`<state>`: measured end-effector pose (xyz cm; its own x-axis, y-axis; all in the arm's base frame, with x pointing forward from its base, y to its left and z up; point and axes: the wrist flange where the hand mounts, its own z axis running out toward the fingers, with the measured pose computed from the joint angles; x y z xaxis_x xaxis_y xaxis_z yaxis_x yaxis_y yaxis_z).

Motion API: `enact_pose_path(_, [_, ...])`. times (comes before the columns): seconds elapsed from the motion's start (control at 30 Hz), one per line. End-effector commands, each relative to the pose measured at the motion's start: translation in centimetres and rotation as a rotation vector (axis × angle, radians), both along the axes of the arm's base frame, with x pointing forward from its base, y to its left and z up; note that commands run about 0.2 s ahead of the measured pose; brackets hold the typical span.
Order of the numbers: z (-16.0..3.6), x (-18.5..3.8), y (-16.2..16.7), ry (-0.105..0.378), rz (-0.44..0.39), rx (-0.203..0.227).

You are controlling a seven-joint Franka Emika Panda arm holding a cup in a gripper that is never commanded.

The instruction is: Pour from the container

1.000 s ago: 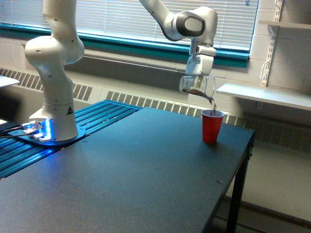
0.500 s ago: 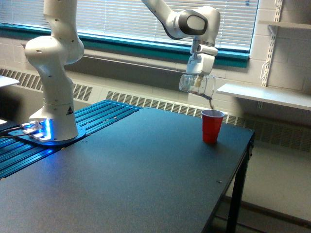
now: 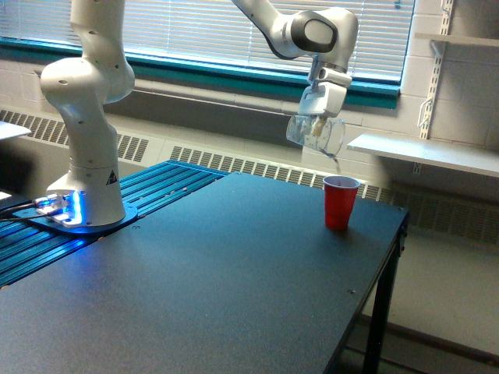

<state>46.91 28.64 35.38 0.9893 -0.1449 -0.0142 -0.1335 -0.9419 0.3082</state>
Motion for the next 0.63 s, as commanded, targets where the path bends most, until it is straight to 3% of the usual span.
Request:
enact_pose_path(0.03, [0.2, 0.0, 0.4, 0.017, 0.021, -0.004])
enact_pose_path(0.63, [1.4, 0.0, 0.3, -0.009, 0.018, 0.055])
